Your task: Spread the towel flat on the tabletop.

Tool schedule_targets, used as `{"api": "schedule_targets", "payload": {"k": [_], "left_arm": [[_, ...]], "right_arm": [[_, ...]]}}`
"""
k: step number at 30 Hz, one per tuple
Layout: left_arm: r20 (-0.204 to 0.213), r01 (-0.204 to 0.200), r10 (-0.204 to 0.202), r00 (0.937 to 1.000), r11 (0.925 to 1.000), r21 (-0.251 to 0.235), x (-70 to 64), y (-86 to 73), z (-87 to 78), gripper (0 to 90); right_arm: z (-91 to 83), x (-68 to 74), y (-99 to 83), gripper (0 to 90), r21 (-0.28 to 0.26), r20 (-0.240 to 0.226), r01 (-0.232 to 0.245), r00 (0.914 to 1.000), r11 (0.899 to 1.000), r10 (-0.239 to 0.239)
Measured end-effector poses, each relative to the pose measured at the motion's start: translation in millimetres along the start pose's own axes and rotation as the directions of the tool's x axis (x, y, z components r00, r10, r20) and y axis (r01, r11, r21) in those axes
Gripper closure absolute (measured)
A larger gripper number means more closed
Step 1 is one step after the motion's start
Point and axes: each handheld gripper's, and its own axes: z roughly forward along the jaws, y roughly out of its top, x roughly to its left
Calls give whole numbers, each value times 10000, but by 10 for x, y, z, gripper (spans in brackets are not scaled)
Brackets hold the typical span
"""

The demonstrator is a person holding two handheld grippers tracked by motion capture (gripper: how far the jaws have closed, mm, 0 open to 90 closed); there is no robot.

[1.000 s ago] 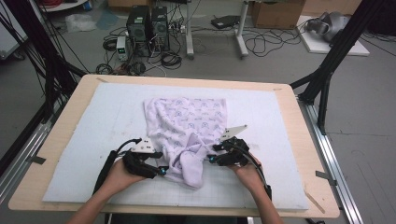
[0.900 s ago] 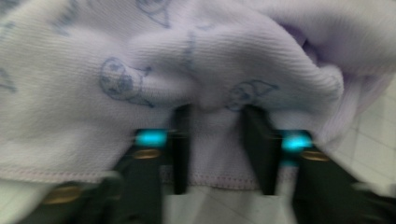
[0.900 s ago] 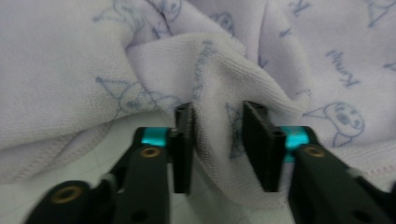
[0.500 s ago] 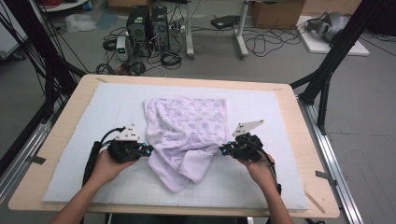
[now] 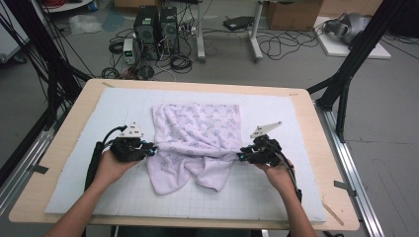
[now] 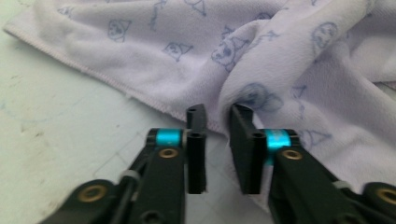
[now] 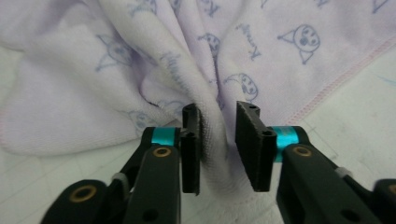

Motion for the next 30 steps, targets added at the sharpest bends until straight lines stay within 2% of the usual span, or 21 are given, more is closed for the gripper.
{"api": "schedule_targets", "payload": {"k": [2, 4, 6, 10, 12, 16, 17, 18, 19, 20, 25, 26, 28, 30], "left_arm": [[-224, 125, -129, 9997, 9997, -199, 16, -31, -87, 615], [-305, 124, -134, 9994, 9993, -343, 18, -54, -190, 583], [-318, -172, 158, 9994, 9988, -453, -44, -67, -335, 559], [-236, -276, 261, 9994, 9975, -653, -142, -75, -430, 532], [-28, -310, 309, 9995, 9962, -817, -226, -90, -461, 532], [436, -505, 534, 9976, 9966, -648, -383, -141, -368, 529], [480, -535, 565, 9972, 9967, -610, -416, -156, -328, 527], [724, -564, 601, 9956, 9971, -510, -466, -187, -245, 525], [724, -564, 601, 9956, 9971, -510, -466, -187, -245, 526], [975, -662, 689, 9929, 9974, -300, -512, -218, -154, 531], [1550, -949, 892, 9839, 9951, 293, -622, -262, 73, 550], [1580, -1066, 984, 9825, 9933, 438, -645, -265, 111, 550], [1492, -1194, 1143, 9822, 9925, 256, -685, -275, 150, 551], [1480, -1171, 1126, 9826, 9929, 220, -692, -266, 162, 600]], "right_arm": [[-102, 23, -8, 589, -492, 81, 17, 10000, 9988, -13], [-191, 77, -8, 557, -848, 170, 175, 9997, 9962, -161], [-249, 154, -3, 548, -1049, 246, 412, 9989, 9936, -388], [-269, 328, 25, 517, -1295, 260, 689, 9975, 9892, -661], [-233, 426, 40, 516, -1451, 185, 959, 9954, 9848, -942], [-47, 601, 31, 503, -1244, -296, 1312, 9903, 9835, -1359], [4, 636, 19, 501, -1133, -302, 1460, 9882, 9828, -1503], [44, 672, 4, 502, -1014, -286, 1578, 9865, 9823, -1614], [80, 699, -14, 511, -981, -324, 1674, 9847, 9810, -1713], [112, 718, -33, 514, -930, -458, 1736, 9829, 9804, -1784], [290, 764, -87, 514, -326, -724, 1959, 9776, 9801, -1978], [328, 775, -86, 514, -182, -747, 2045, 9758, 9787, -2053], [407, 804, -82, 509, 141, -591, 2339, 9708, 9722, -2327], [483, 820, -79, 525, 454, -499, 2536, 9666, 9662, -2514]]}}
